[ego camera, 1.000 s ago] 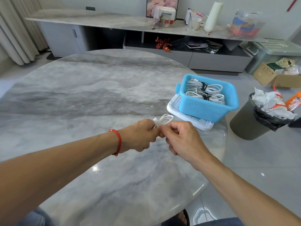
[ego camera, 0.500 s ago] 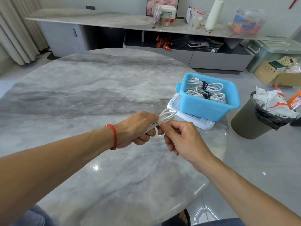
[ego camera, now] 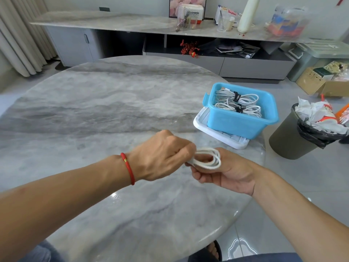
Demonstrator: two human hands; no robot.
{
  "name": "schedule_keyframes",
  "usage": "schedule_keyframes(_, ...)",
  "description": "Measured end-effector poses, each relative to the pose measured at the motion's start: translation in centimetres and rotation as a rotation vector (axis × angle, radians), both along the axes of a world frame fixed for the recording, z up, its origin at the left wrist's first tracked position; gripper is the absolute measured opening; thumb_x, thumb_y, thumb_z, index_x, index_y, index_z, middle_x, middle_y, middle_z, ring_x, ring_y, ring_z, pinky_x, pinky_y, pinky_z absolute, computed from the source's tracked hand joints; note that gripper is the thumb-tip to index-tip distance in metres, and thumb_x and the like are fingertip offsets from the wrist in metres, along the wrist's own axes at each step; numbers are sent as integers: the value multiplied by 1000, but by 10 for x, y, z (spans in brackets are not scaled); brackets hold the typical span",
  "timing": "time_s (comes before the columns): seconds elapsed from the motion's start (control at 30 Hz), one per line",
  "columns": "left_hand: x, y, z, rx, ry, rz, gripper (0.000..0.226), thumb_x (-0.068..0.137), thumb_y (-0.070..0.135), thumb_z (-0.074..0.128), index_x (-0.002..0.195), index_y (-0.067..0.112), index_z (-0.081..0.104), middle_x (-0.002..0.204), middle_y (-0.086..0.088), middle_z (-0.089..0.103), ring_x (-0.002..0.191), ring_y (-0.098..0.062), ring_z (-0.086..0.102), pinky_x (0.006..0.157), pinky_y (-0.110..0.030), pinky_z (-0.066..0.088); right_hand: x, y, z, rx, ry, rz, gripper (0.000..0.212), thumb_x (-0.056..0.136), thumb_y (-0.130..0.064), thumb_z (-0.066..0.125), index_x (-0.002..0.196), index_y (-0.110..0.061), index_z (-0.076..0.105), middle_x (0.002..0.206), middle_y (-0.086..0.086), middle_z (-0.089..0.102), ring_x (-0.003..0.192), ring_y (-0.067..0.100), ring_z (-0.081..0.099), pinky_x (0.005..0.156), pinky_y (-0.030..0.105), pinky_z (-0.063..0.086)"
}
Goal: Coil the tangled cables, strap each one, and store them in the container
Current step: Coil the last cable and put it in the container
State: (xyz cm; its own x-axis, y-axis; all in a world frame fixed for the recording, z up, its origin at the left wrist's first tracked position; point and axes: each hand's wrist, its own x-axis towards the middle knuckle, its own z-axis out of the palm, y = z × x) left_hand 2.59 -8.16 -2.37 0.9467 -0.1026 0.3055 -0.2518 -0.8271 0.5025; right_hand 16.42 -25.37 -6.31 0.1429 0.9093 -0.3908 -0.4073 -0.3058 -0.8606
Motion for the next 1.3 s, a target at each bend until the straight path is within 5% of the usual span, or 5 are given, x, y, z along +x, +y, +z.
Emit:
schedule_keyframes(0.3,-6,-30,-33,302,218,-99,36,106,32,31,76,14,39,56,-3,41,49,-30,40,57,-39,39,9,-6,5,-142,-553,102,11,81,-10,86,91,-14,82,83,9,79,73,12,71,68,23,55)
schedule_keyframes(0.63,3,-29,-42,83,601,96,30,107,34,29,99,12,47,69,1,50,67,-26,50,68,-40,40,-15,2,14,-305,-1391,-111,11,78,-38,84,77,-31,77,69,-19,71,74,1,67,67,31,56)
schedule_keyframes(0.87,8,-24,-38,-343,739,196,21,105,33,39,96,16,48,77,5,62,49,-1,45,53,-16,38,-26,8,16,-288,-1505,-155,13,88,-43,76,87,-30,75,85,-10,74,87,15,68,74,37,54)
schedule_keyframes(1.1,11,-24,-40,-746,669,393,26,103,36,49,98,11,52,70,1,61,46,-14,36,43,-24,27,-28,8,18,-172,-1403,-341,11,86,-35,81,83,-25,78,80,-11,74,77,8,65,72,30,51)
schedule_keyframes(1.3,9,-28,-35,-970,679,533,17,103,24,50,98,8,53,77,-7,56,39,-10,35,40,-20,26,-37,15,5,-64,-1340,-376,10,86,-23,82,80,-18,76,90,-11,67,105,12,68,86,27,51)
